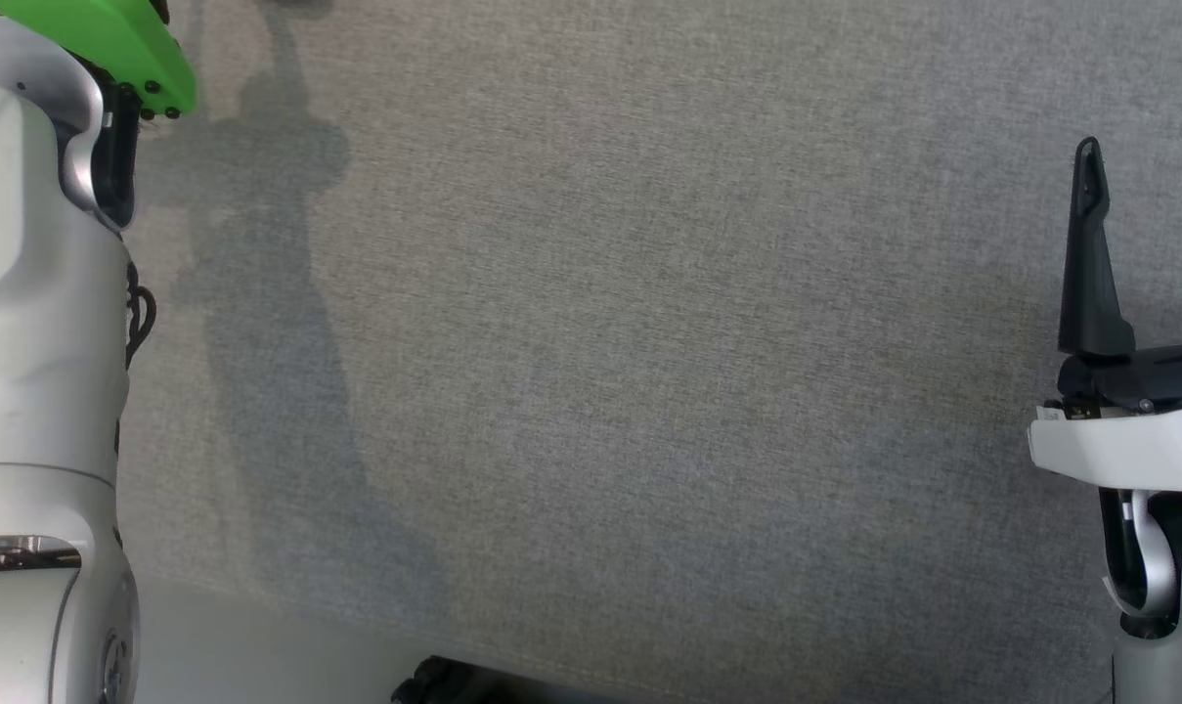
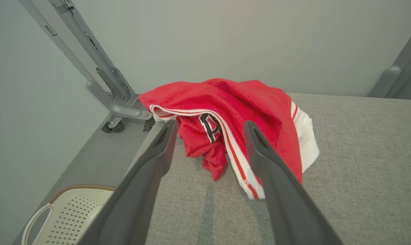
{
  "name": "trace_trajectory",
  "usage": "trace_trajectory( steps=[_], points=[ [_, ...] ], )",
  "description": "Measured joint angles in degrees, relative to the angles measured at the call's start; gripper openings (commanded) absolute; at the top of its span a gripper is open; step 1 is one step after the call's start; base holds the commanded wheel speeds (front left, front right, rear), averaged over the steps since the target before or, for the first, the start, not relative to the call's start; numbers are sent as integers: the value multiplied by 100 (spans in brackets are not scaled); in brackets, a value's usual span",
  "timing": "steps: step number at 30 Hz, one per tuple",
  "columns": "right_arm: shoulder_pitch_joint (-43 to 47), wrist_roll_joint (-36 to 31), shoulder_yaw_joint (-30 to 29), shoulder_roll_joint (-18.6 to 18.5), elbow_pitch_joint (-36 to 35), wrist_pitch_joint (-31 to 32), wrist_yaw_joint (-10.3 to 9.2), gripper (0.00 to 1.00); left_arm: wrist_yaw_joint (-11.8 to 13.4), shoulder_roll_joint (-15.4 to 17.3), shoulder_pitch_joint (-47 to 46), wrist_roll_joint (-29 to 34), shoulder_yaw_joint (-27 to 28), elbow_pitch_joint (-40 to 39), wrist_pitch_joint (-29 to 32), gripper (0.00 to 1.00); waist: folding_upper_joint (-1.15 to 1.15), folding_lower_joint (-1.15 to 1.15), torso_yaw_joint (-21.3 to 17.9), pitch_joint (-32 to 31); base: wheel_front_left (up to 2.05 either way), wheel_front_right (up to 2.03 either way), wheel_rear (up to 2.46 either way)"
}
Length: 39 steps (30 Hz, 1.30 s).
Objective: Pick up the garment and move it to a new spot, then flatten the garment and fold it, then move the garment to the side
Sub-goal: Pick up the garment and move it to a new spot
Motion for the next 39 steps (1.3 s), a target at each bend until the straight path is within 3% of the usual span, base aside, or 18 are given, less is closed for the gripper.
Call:
trace_trajectory(
  steps=[12,13,14,16,31,39],
  points=[
    [-81,-20,-25,-1,-278,-4,0,100,-110,3,-350,-580,292,1011,293,100,0,0,-588,672,0,0,0],
    [-100,-20,-29,-1,-279,-9,0,100,-122,-1,-377,-673,356,1034,265,94,0,0,-628,695,0,0,0],
    [-110,-20,-31,-1,-281,-10,0,100,-134,-9,-394,-737,386,1057,257,49,0,0,-657,711,0,0,0],
    [-115,-18,-48,-1,-278,-27,0,100,-159,-12,-435,-826,387,1089,210,0,0,0,-714,734,0,0,0],
    [-170,343,-145,-2,498,-450,0,100,-211,332,-596,-578,-165,1098,-488,0,0,0,-803,35,0,0,0],
    [66,724,-291,-3,1393,-832,0,100,-218,252,-725,-573,-1044,524,-442,0,0,0,-891,-833,0,0,0]
  ],
)
